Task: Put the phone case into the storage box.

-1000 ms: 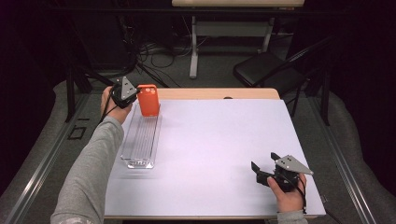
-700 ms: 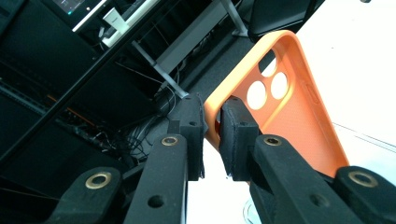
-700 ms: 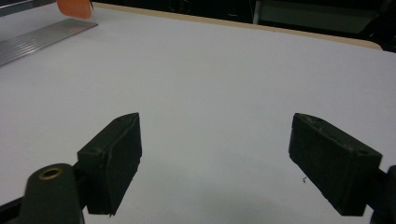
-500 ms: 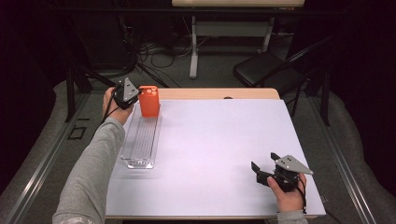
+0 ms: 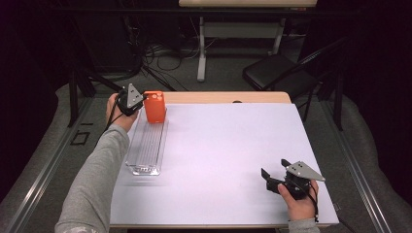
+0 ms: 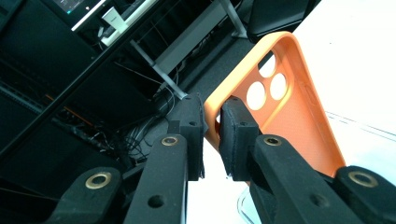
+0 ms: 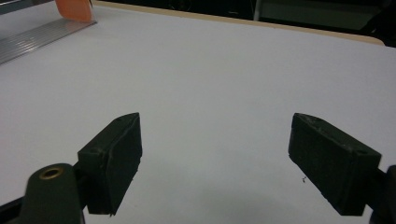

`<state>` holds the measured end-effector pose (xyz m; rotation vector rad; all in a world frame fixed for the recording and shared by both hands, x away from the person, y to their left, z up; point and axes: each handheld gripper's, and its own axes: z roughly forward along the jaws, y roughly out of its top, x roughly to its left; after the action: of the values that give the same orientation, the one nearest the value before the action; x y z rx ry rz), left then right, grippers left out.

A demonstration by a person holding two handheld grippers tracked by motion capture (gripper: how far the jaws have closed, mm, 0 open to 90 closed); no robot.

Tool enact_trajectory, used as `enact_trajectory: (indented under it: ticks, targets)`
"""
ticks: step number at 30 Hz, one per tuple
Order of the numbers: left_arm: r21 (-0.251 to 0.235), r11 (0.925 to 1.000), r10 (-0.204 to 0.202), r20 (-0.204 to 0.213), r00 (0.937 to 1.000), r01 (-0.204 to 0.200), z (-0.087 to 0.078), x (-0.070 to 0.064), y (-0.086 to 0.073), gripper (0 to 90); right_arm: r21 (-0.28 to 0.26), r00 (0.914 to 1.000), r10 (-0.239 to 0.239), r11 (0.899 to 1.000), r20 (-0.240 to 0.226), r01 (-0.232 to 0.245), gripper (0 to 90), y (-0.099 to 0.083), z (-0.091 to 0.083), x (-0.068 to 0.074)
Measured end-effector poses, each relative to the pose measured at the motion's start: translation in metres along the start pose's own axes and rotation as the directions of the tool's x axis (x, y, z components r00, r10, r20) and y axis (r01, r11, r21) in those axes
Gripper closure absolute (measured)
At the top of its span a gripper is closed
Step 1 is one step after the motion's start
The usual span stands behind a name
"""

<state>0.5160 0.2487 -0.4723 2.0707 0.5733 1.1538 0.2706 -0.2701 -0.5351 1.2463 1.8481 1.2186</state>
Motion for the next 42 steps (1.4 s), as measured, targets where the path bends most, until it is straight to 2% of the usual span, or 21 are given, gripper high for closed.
enact_trajectory:
  ticks: [8,12,22,42]
  targets:
    - [-0.002,0.9999,0.012,0.003,0.9999,-0.012,0.0002,-0.0008,0.0006,80.3,0.000,1.0000,0.003,1.000,-0.002,-0.003,17.1,-0.0001,0.0002,0.0004]
    - [0.008,0.9986,0.053,-0.006,0.9986,-0.053,0.0000,-0.0015,0.0011,80.2,0.001,1.0000,0.000,1.000,-0.004,0.000,17.1,-0.0003,0.0004,0.0001]
    - [0.034,0.9928,0.116,-0.023,0.9930,-0.115,0.0006,-0.0018,0.0013,80.1,0.002,1.0000,0.005,1.000,-0.006,-0.005,17.2,-0.0005,0.0008,-0.0002]
    - [0.074,0.9907,0.118,-0.046,0.9920,-0.114,0.0043,-0.0004,-0.0001,76.5,0.002,0.9999,0.005,1.000,-0.009,-0.005,17.5,-0.0009,0.0017,0.0000]
